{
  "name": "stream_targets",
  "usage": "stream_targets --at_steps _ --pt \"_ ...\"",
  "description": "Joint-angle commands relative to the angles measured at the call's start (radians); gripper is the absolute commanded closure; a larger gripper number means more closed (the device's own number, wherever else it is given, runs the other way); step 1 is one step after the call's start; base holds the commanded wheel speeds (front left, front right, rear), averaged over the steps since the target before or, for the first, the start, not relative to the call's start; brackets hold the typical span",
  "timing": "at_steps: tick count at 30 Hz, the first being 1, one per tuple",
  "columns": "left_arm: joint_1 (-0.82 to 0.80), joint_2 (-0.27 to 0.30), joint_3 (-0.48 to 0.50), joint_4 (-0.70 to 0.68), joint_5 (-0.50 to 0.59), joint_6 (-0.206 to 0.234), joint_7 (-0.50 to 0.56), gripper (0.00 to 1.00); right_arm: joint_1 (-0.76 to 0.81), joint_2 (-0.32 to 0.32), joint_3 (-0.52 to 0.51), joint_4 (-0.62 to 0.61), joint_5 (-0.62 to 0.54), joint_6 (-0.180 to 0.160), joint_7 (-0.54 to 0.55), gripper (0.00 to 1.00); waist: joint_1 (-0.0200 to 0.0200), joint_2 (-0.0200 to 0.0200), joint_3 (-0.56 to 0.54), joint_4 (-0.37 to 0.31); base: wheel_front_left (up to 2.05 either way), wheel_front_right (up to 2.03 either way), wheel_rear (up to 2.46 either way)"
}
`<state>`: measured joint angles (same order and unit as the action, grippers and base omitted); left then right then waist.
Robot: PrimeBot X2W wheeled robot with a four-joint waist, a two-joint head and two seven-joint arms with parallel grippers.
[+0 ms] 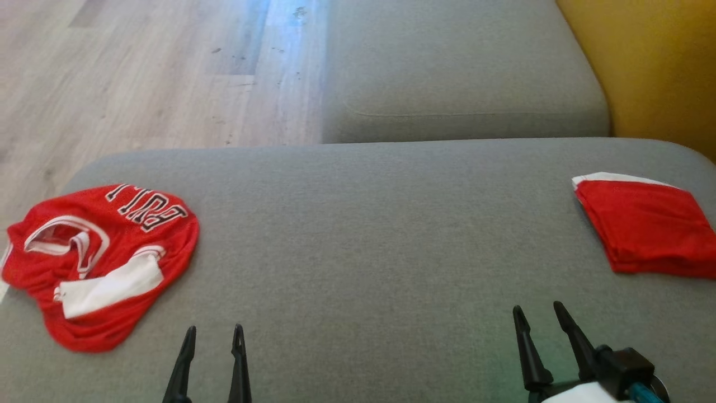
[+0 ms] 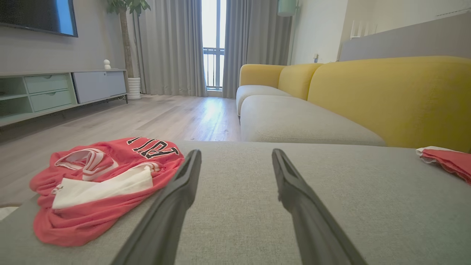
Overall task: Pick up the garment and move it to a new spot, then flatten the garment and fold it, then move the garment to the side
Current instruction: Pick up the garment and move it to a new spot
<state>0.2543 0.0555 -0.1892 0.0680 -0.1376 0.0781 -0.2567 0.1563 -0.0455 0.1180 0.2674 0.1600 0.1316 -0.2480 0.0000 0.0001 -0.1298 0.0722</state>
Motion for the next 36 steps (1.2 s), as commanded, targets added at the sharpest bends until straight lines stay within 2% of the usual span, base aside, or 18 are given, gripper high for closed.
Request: stream_targets --at_steps 1,4,5,13,15,21,29,36 --pt "-0.046 -0.005 0.035 -0.025 0.012 -0.003 -0.005 0.00 -0.027 -0.005 0.020 -0.033 0.005 -0.001 -0.014 0.00 0.0000 -0.0001 -0.001 0.024 0.00 0.00 0.00" --pt "-0.053 -0.005 0.037 -0.024 0.022 -0.009 -0.005 0.00 -0.013 -0.005 0.025 -0.038 0.020 -0.001 -0.014 0.00 0.0000 -0.0001 0.000 0.076 0.00 0.00 0.00" --pt "-0.055 -0.005 0.044 -0.021 0.029 -0.014 -0.005 0.00 -0.008 -0.005 0.032 -0.037 0.025 -0.001 -0.014 0.00 0.0000 -0.0001 0.001 0.121 0.00 0.00 0.00" --pt "-0.041 0.010 0.093 -0.024 0.047 -0.027 -0.005 0.00 -0.008 -0.005 0.054 -0.037 0.059 -0.001 -0.014 0.00 0.0000 -0.0001 -0.002 0.318 0.00 0.00 0.00" --pt "-0.036 0.012 0.112 -0.036 0.046 -0.023 -0.005 0.00 -0.019 -0.005 0.070 -0.037 0.063 -0.001 -0.014 0.00 0.0000 -0.0001 0.017 0.349 0.00 0.00 0.00" --pt "-0.037 0.009 0.172 -0.067 0.031 -0.013 -0.005 0.00 -0.086 -0.005 0.118 -0.006 0.058 -0.001 -0.014 0.00 0.0000 -0.0001 0.059 0.394 0.00 0.00 0.00" --pt "-0.012 -0.001 0.244 -0.114 0.010 0.015 -0.005 0.00 -0.149 -0.005 0.158 0.040 0.051 -0.001 -0.014 0.00 0.0000 -0.0001 0.093 0.423 0.00 0.00 0.00" --pt "-0.072 0.018 0.294 -0.150 0.037 -0.012 -0.005 0.00 -0.159 -0.006 0.134 0.050 0.008 -0.001 -0.014 0.00 0.0000 -0.0001 0.148 0.440 0.00 0.00 0.00"
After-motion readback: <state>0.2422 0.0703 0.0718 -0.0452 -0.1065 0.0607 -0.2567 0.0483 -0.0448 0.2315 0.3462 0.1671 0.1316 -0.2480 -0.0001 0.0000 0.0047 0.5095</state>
